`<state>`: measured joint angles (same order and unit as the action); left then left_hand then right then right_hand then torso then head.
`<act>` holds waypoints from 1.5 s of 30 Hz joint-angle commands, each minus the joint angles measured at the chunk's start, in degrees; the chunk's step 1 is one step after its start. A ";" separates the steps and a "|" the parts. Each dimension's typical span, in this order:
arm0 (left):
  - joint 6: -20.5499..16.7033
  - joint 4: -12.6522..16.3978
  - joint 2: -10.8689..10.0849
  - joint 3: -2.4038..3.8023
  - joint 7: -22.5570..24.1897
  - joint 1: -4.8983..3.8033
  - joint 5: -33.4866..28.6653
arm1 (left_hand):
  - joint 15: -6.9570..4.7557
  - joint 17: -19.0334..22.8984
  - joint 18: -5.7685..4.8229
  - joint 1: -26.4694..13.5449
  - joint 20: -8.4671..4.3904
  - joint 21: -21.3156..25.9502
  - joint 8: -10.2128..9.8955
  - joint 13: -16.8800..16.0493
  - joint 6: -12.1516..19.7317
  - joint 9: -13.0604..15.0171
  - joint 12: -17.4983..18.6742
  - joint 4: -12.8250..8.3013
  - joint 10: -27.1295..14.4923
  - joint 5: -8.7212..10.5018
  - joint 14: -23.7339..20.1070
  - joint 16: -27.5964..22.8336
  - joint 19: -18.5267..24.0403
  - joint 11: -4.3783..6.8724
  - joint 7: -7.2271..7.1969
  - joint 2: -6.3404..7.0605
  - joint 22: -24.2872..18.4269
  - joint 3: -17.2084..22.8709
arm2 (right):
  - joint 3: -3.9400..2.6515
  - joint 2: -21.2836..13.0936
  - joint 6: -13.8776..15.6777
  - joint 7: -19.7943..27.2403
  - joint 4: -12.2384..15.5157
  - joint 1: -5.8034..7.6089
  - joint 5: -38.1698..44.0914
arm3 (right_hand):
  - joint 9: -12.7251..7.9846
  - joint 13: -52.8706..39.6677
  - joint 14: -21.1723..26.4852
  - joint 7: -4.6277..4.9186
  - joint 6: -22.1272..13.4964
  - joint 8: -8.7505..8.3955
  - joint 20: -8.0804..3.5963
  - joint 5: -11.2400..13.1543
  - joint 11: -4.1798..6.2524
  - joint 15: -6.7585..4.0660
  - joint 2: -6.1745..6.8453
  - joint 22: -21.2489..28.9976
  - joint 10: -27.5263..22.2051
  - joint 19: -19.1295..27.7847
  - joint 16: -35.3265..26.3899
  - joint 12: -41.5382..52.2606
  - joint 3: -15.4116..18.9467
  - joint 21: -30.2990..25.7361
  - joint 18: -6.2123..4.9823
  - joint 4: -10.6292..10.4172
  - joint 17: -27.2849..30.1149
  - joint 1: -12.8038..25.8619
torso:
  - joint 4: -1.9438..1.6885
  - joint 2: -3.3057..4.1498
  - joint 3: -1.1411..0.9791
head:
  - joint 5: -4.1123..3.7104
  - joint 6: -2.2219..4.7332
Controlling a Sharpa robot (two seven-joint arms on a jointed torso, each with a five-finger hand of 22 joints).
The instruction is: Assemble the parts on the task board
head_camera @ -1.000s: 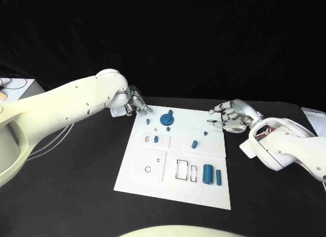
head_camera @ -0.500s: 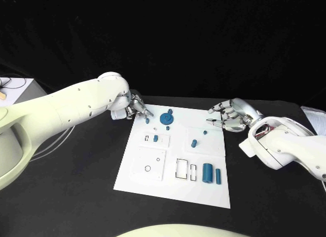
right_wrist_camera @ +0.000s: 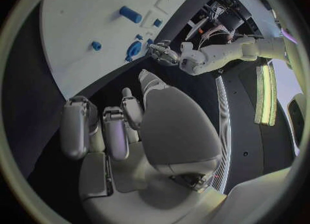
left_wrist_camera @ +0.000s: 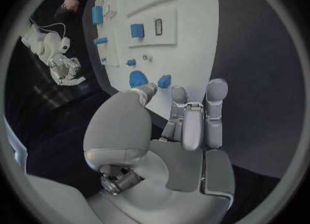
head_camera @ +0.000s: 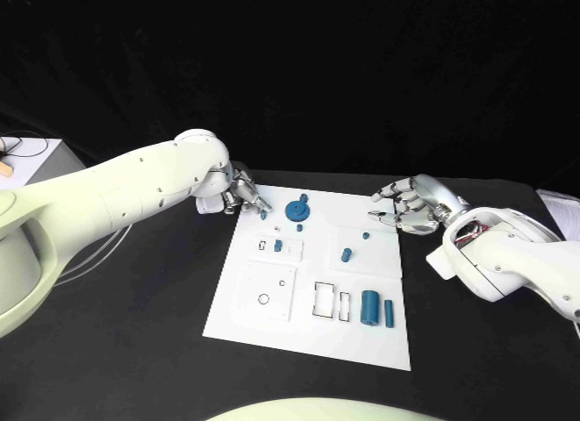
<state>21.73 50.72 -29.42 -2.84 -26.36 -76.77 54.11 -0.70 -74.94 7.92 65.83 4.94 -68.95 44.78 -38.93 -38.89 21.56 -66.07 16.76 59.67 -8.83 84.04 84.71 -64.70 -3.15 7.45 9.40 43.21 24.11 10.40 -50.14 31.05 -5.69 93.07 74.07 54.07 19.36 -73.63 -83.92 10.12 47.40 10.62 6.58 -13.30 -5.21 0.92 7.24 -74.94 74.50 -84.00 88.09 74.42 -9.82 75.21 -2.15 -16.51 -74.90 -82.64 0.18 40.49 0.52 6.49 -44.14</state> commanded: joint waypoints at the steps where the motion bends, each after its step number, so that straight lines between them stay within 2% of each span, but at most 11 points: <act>1: 1.74 0.44 -0.04 0.00 0.30 0.03 -0.44 | 0.26 -0.86 0.76 0.50 0.29 -0.30 -0.22 0.02 -0.26 -0.11 -0.33 -0.20 -0.21 -0.35 0.38 0.36 -0.26 -0.06 0.15 -0.33 0.07 -0.26 | -0.02 0.06 -0.59 0.42 0.00 -0.02 0.34 | -0.05 0.00 -4.90 0.07 0.36 0.13 -0.12 -0.26 0.00 -0.21 -0.07 -5.04 0.14 -0.06 -0.36 0.18 -0.26 -0.04 -1.15 -0.05 -10.84 0.58 | 0.05 0.01 -0.03 | 0.02 -0.01; 6: 1.60 0.85 -0.34 -0.01 0.41 0.09 -0.94 | 0.26 -0.76 0.78 1.46 0.34 -0.30 0.24 0.18 -1.19 0.05 -0.35 -0.26 -0.40 -0.47 0.31 0.37 -0.20 -0.02 0.06 -0.60 0.04 -0.31 | -0.02 0.10 -0.66 0.43 -0.08 -0.02 0.34 | -0.05 0.00 -4.90 0.07 0.36 0.13 -0.12 -0.26 0.00 -0.21 -0.07 -5.04 0.14 -0.06 -0.36 0.18 -0.26 -0.04 -1.15 -0.05 -10.84 0.58 | -0.03 0.04 0.01 | -0.16 0.14; 18: 0.69 1.25 -0.68 0.00 0.34 0.22 -1.89 | 0.11 -0.83 0.78 3.65 0.26 -0.40 1.10 0.39 -2.17 0.66 -0.37 -0.24 -0.63 -0.37 0.28 0.43 -0.17 0.17 -0.15 -2.26 0.18 0.73 | -0.02 0.28 -1.11 0.03 -0.37 -0.03 0.34 | -0.06 0.05 -4.88 0.07 0.39 0.14 -0.12 -0.31 0.00 -0.21 -0.11 -4.99 0.11 -0.04 -0.41 0.16 -0.38 -0.11 -1.17 -0.02 -10.76 0.60 | 0.01 0.04 0.01 | -0.20 0.14; 22: 0.55 1.47 -0.78 0.00 0.45 0.24 -2.89 | -0.13 -0.70 0.82 4.88 0.13 -0.37 2.50 0.51 -2.99 1.75 -0.38 -0.34 -0.70 -0.29 0.20 0.41 -0.07 0.51 -0.60 -2.51 0.09 1.01 | -0.01 0.37 -1.24 -0.05 -0.46 -0.04 0.34 | -0.06 0.05 -4.88 0.07 0.39 0.14 -0.12 -0.31 0.00 -0.21 -0.11 -4.99 0.11 -0.04 -0.41 0.16 -0.38 -0.11 -1.17 -0.02 -10.76 0.60 | 0.04 0.04 0.02 | -0.23 0.18; 26: 0.55 1.83 -0.96 0.00 0.57 0.26 -4.23 | -0.88 -0.85 0.78 7.14 -0.42 -0.49 5.69 0.24 -3.11 4.90 -0.59 -0.39 -0.31 -0.16 0.25 0.47 -0.13 1.40 -1.62 -3.13 0.34 2.04 | -0.01 0.42 -1.29 -0.08 -0.51 -0.04 0.34 | -0.06 0.05 -4.88 0.07 0.39 0.14 -0.12 -0.31 0.00 -0.21 -0.11 -4.99 0.11 -0.04 -0.41 0.16 -0.38 -0.11 -1.17 -0.02 -10.76 0.60 | -0.01 0.06 0.02 | -0.28 0.19; 31: 0.12 2.61 -1.58 0.01 0.59 0.28 -6.75 | -1.58 -1.52 0.59 10.17 -0.94 -1.08 7.95 -0.44 -2.26 8.20 -0.99 -0.97 0.63 0.43 0.60 0.74 -0.73 2.16 -2.44 -3.64 1.43 5.55 | -0.01 0.39 -1.32 -0.10 -0.54 -0.04 0.34 | -0.06 0.05 -4.88 0.07 0.39 0.14 -0.12 -0.31 0.00 -0.21 -0.11 -4.99 0.11 -0.04 -0.41 0.16 -0.38 -0.11 -1.17 -0.02 -10.76 0.60 | -0.03 0.05 -0.01 | -0.34 0.11; 32: 0.06 2.69 -1.65 0.01 0.57 0.28 -7.00 | -1.58 -1.52 0.59 10.17 -0.94 -1.08 7.95 -0.44 -2.26 8.20 -0.99 -0.97 0.63 0.43 0.60 0.74 -0.73 2.16 -2.44 -3.64 1.43 5.55 | -0.01 0.39 -1.32 -0.10 -0.54 -0.04 0.34 | -0.06 0.05 -4.88 0.07 0.39 0.14 -0.12 -0.31 0.00 -0.21 -0.11 -4.99 0.11 -0.04 -0.41 0.16 -0.38 -0.11 -1.17 -0.02 -10.76 0.60 | -0.02 0.05 -0.02 | -0.34 0.10; 34: -0.29 3.18 -2.08 0.02 0.48 0.30 -8.13 | -2.04 -2.45 0.45 12.03 -1.38 -1.70 9.85 -0.44 -2.00 11.10 -0.89 -2.17 1.34 0.57 1.07 1.11 -1.35 2.81 -2.73 -3.08 2.47 10.29 | -0.01 0.38 -1.33 -0.10 -0.55 -0.04 0.34 | -0.06 0.05 -4.88 0.07 0.39 0.14 -0.12 -0.31 0.00 -0.21 -0.11 -4.99 0.11 -0.04 -0.41 0.16 -0.38 -0.11 -1.17 -0.02 -10.76 0.60 | -0.02 0.04 -0.02 | -0.35 0.09; 38: -1.27 4.76 -3.21 0.04 0.16 0.32 -9.92 | -2.15 -2.88 0.22 11.70 -1.49 -2.28 10.52 -0.82 -1.51 13.11 -1.12 -2.77 2.11 0.60 1.30 1.26 -1.90 2.77 -3.08 -2.16 3.50 14.09 | -0.01 0.30 -1.33 -0.10 -0.54 -0.05 0.34 | -0.06 0.05 -4.88 0.07 0.39 0.14 -0.12 -0.31 0.00 -0.21 -0.11 -4.99 0.11 -0.04 -0.41 0.16 -0.38 -0.11 -1.17 -0.02 -10.76 0.60 | -0.05 0.01 -0.04 | -0.40 0.07; 41: -1.98 5.97 -3.99 0.05 -0.05 0.33 -10.45 | -2.21 -3.16 0.14 11.33 -1.53 -2.59 10.77 -1.20 -1.53 13.90 -1.38 -3.13 2.58 0.59 1.44 1.37 -2.21 2.84 -3.13 -1.72 4.02 15.48 | -0.01 0.26 -1.32 -0.10 -0.54 -0.05 0.34 | -0.06 0.05 -4.88 0.07 0.39 0.14 -0.12 -0.31 0.00 -0.21 -0.11 -4.99 0.11 -0.04 -0.41 0.16 -0.38 -0.11 -1.17 -0.02 -10.76 0.60 | -0.08 -0.02 -0.05 | -0.42 0.06; 45: -3.84 9.06 -5.88 0.07 -0.47 0.33 -10.94 | -2.32 -3.63 0.01 10.79 -1.61 -3.04 10.99 -1.65 -1.67 14.78 -1.69 -3.63 3.18 0.54 1.69 1.54 -2.68 2.95 -3.24 -1.16 4.80 17.07 | -0.01 0.17 -1.31 -0.09 -0.54 -0.05 0.34 | -0.06 0.05 -4.88 0.07 0.39 0.14 -0.12 -0.31 0.00 -0.21 -0.11 -4.99 0.11 -0.04 -0.41 0.16 -0.38 -0.11 -1.17 -0.02 -10.76 0.60 | -0.05 -0.05 -0.07 | -0.36 0.11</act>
<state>20.28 58.82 -34.98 -2.82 -26.54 -76.44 45.60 -2.61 -74.92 7.93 76.94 3.29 -71.64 51.78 -40.50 -40.33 18.02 -67.47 16.84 62.37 -8.20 83.90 86.00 -66.97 -0.20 4.79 7.53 47.91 37.32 10.41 -49.92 30.52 -5.99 92.50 74.05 54.08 19.37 -73.64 -83.92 10.12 47.40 10.62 6.58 -13.30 -5.21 0.92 7.24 -74.91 74.50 -84.00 87.86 74.42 -9.82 75.21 -2.16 -16.52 -74.94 -82.64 0.12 40.46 0.46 6.06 -44.08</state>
